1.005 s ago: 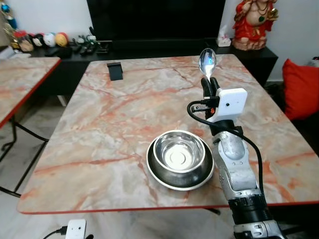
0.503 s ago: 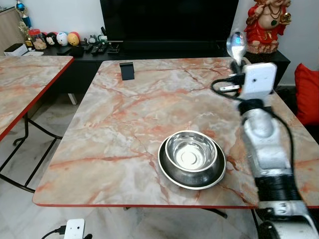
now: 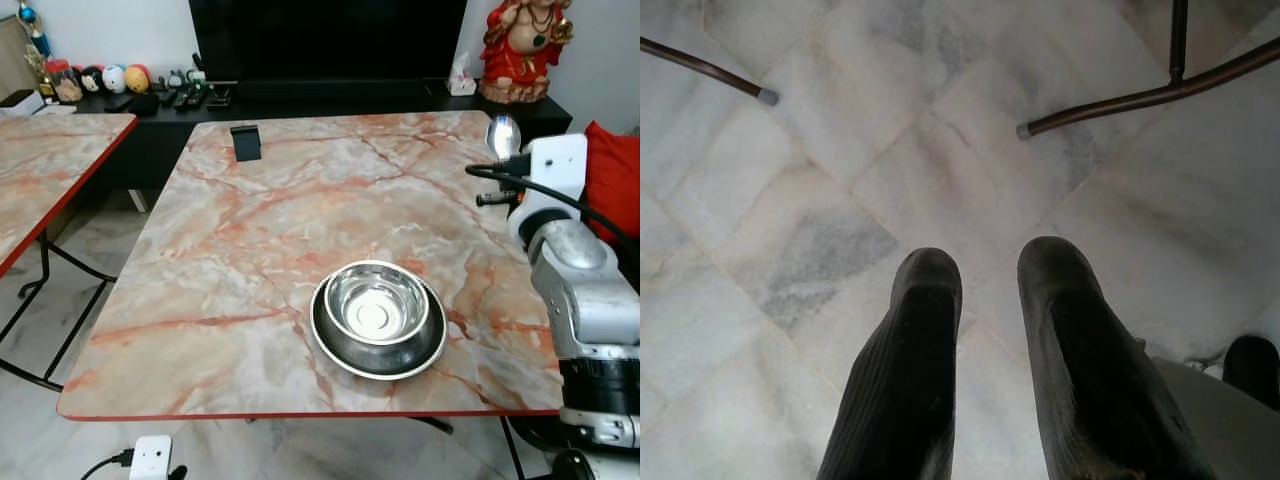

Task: Setting the table

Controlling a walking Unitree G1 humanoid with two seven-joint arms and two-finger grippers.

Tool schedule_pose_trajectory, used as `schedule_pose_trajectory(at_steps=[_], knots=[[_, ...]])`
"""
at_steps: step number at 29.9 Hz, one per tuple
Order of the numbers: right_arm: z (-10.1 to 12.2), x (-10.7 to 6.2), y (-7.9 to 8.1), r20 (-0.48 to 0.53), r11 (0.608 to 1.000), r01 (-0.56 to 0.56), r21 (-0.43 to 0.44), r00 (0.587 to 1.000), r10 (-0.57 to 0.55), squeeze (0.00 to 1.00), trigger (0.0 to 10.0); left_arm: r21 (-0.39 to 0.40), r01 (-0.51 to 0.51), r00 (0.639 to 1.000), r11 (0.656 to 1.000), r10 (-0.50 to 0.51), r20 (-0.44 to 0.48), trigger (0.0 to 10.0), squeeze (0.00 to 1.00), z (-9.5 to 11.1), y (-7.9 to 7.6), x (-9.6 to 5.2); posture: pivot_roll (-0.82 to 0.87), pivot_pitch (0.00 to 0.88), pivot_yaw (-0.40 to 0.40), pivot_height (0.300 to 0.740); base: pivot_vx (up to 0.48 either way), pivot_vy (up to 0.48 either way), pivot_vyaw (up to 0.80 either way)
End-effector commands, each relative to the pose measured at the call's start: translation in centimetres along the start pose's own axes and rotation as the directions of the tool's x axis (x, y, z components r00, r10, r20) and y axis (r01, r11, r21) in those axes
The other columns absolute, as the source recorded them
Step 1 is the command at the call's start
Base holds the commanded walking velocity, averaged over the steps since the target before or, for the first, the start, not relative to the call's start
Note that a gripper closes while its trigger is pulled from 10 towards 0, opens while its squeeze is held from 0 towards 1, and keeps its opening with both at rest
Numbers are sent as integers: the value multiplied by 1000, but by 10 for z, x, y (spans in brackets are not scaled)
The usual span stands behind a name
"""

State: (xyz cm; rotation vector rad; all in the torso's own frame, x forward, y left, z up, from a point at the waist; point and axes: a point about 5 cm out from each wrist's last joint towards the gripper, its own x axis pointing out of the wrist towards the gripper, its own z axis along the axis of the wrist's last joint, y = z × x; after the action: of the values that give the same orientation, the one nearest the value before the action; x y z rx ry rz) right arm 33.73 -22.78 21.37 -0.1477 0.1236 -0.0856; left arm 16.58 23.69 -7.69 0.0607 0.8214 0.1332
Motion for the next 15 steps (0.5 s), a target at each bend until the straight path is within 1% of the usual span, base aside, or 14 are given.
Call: schedule_pose_trajectory(at_steps=[1,3,6,10,11,13,15], knots=[[-4,-12,-2,-41,1000,-17,24,999,18,0,10000,-4,0,1000,1000,0,7,10000,0,1,1,0,-129,0,28,707,0,0,0],[-15,-19,-3,-90,998,-25,49,995,29,0,10000,-6,2,1000,1000,-2,6,10000,0,-1,1,-1,-132,0,24,707,0,0,0],[-19,-22,-3,-106,997,-29,70,994,37,0,10000,-7,4,1000,1000,-4,4,10000,0,-1,1,-1,-133,0,23,707,0,0,0],[-43,-37,4,-161,992,-58,113,984,76,0,10000,-8,4,1000,1000,-4,-2,10000,0,-3,2,-2,-130,0,16,707,0,0,0],[-46,-40,5,-171,991,-64,117,982,84,0,10000,-8,3,1000,1000,-3,-3,10000,0,-3,2,-2,-130,0,16,707,0,0,0],[-50,-46,8,-193,984,-69,166,976,101,0,10000,-8,2,1000,1000,-2,-10,10000,0,-5,3,-2,-138,0,17,707,0,0,0],[-50,-47,9,-200,981,-69,181,974,105,0,10000,-8,1,1000,1000,-1,-13,10000,0,-5,4,-2,-139,0,16,707,0,0,0]])
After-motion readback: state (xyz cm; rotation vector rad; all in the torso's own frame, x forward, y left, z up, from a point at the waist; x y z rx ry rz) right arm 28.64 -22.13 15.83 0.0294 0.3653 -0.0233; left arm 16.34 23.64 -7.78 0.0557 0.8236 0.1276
